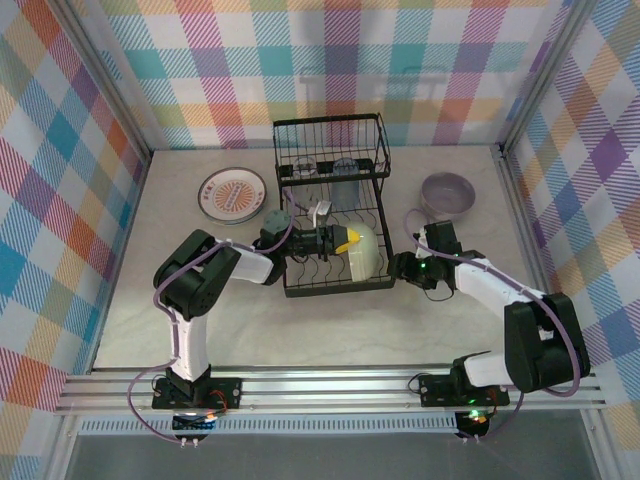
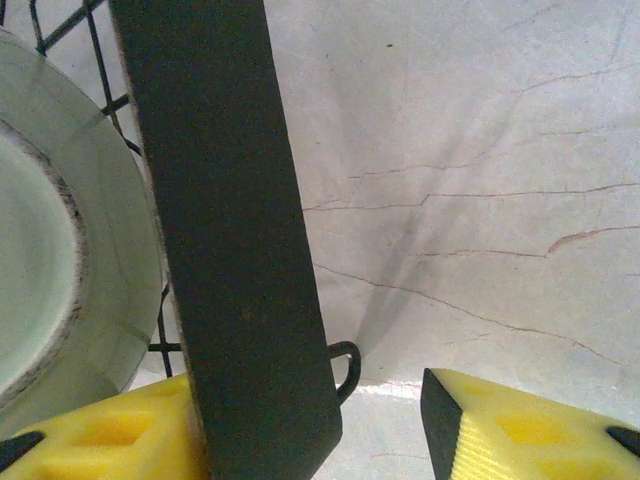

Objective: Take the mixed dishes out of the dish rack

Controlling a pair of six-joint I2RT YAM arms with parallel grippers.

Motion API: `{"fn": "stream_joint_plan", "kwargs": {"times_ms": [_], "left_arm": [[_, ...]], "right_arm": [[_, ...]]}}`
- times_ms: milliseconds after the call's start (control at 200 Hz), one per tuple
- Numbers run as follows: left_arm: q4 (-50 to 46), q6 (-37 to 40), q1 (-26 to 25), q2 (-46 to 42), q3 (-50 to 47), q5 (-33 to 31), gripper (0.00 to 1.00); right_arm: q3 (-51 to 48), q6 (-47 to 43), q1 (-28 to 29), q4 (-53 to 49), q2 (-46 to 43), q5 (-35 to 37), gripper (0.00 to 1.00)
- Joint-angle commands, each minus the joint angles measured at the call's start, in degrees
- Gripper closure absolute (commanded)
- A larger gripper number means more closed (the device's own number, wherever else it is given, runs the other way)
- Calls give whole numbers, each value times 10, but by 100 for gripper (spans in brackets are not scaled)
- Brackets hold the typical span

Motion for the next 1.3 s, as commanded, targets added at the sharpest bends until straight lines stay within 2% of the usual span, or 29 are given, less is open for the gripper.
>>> {"fn": "stream_joint_plan", "kwargs": {"times_ms": [0, 405, 870, 1290], "left_arm": [[66, -2, 11, -3, -1, 15, 100], [74, 4, 9, -1, 28, 26, 100], [74, 28, -11, 18, 69, 64, 100], [73, 54, -15, 13, 91, 100, 100]], "right_arm": [[17, -10, 3, 6, 8, -1, 45], [13, -3, 3, 22, 23, 2, 49], [13, -1, 7, 25, 26, -9, 65], [16, 6, 8, 23, 24, 0, 67]]}}
